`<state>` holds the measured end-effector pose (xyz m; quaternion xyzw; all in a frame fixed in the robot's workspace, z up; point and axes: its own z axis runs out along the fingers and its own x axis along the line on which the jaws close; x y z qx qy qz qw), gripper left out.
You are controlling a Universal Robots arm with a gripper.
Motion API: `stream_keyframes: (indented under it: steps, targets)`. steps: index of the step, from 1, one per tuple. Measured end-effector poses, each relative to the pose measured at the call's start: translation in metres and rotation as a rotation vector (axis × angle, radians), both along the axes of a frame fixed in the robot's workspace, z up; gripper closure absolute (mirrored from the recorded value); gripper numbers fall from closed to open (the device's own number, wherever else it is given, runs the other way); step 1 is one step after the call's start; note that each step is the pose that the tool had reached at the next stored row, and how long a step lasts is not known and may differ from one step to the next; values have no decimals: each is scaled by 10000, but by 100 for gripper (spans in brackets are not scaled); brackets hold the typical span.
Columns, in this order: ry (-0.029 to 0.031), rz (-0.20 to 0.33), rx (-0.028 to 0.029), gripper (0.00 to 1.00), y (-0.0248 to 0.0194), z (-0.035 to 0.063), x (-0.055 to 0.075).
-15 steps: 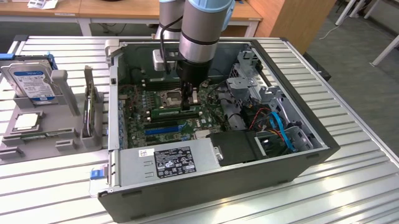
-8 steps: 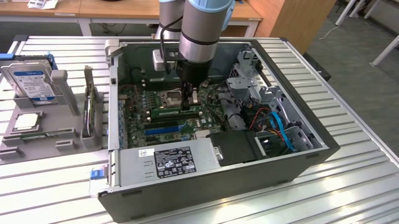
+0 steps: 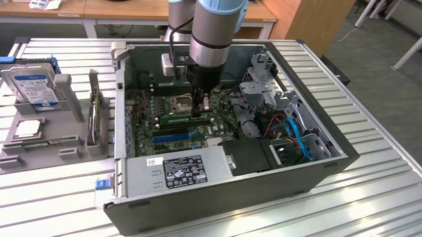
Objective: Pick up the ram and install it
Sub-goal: 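Insert the ram into the slot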
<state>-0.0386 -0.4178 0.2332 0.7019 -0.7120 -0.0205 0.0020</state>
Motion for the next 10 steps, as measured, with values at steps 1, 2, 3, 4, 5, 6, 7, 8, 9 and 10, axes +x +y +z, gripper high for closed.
stream_keyframes:
  steps: [1,2,3,4,5,6,7,8,9,10]
  targets:
    - [0,0,0,88,0,0,0]
    - [0,-1,0,88,0,-1,0]
    - [-1,-1,2,88,1,-2,0]
    - [-2,-1,2,88,1,-2,0]
    - [-1,-1,3,88,1,-2,0]
    - [-3,-1,5,88,1,-6,0]
    - [-4,0,7,88,1,-9,0]
    - [-4,-1,3,88,1,-11,0]
    - [-3,-1,2,88,1,-10,-1]
    - [-3,-1,2,88,1,-11,-1]
